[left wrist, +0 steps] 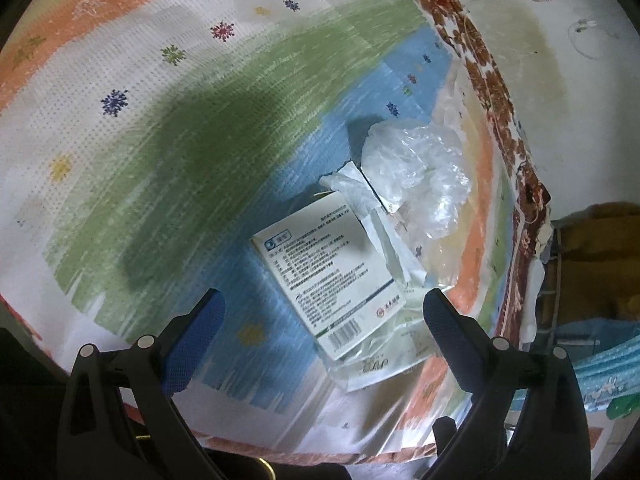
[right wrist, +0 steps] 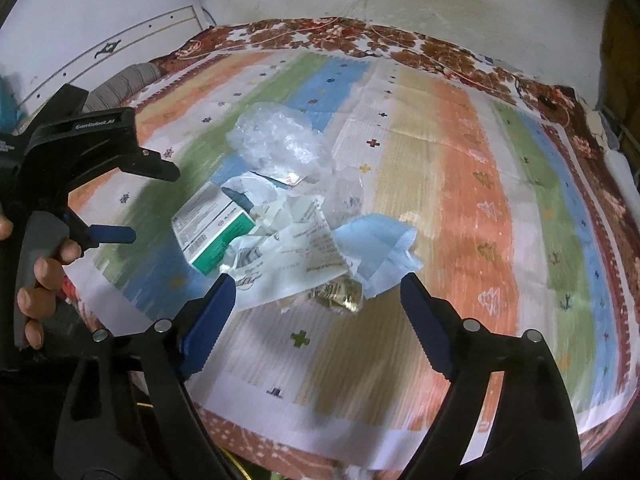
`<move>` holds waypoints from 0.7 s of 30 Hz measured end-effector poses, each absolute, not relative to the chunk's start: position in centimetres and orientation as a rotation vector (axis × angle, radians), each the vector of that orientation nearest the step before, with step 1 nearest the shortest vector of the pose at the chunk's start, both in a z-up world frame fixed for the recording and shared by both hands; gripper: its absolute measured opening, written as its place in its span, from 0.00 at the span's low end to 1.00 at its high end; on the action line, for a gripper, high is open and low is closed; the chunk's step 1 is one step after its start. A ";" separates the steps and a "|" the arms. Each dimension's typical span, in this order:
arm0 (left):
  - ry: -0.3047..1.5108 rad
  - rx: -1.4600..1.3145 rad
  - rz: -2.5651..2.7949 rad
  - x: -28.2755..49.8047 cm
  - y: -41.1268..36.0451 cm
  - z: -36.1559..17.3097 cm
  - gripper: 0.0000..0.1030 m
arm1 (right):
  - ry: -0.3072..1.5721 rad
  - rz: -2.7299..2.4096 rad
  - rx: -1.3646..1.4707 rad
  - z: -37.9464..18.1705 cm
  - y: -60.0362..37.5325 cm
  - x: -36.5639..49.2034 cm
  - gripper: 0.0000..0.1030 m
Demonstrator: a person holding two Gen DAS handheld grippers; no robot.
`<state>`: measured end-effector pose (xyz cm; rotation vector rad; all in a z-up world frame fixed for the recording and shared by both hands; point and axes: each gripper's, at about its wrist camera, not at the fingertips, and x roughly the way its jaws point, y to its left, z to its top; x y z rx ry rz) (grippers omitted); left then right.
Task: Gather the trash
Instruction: 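Move both open tools back over the remaining trash pile, then close left tool on white eye-drop box while right tool grasps white barcode wrapper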
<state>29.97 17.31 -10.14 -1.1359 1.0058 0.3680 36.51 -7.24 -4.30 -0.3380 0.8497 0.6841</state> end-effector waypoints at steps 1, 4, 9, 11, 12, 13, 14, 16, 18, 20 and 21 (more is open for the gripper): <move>1.010 -1.139 0.372 30.2 17.4 -10.3 0.94 | 0.853 0.684 -0.337 -4.4 -7.1 36.8 0.76; 1.021 -1.152 0.403 30.8 17.6 -11.0 0.94 | 0.854 0.684 -0.342 -4.8 -6.5 37.6 0.73; 1.077 -1.119 0.448 32.5 17.5 -12.1 0.94 | 0.859 0.681 -0.357 -5.5 -5.7 38.9 0.65; 1.102 -1.102 0.454 33.2 17.4 -12.3 0.94 | 0.865 0.685 -0.364 -5.9 -5.4 39.3 0.63; 1.116 -1.099 0.454 33.7 17.3 -12.5 0.94 | 0.866 0.685 -0.368 -6.1 -5.3 39.4 0.62; 1.126 -1.096 0.460 34.0 17.2 -12.6 0.94 | 0.868 0.688 -0.370 -6.3 -5.2 39.6 0.61; 1.131 -1.099 0.468 34.1 17.1 -12.8 0.94 | 0.870 0.689 -0.370 -6.4 -5.2 39.7 0.60; 1.133 -1.115 0.478 34.4 17.0 -13.1 0.94 | 0.876 0.689 -0.374 -6.8 -5.0 39.9 0.58; 1.143 -1.121 0.489 34.7 16.9 -13.5 0.94 | 0.879 0.693 -0.385 -7.2 -4.8 40.1 0.54; 1.147 -1.120 0.498 35.0 16.8 -13.8 0.94 | 0.879 0.694 -0.401 -7.6 -4.5 40.3 0.50; 1.153 -1.112 0.513 35.0 16.8 -14.0 0.94 | 0.883 0.695 -0.403 -7.7 -4.4 40.3 0.43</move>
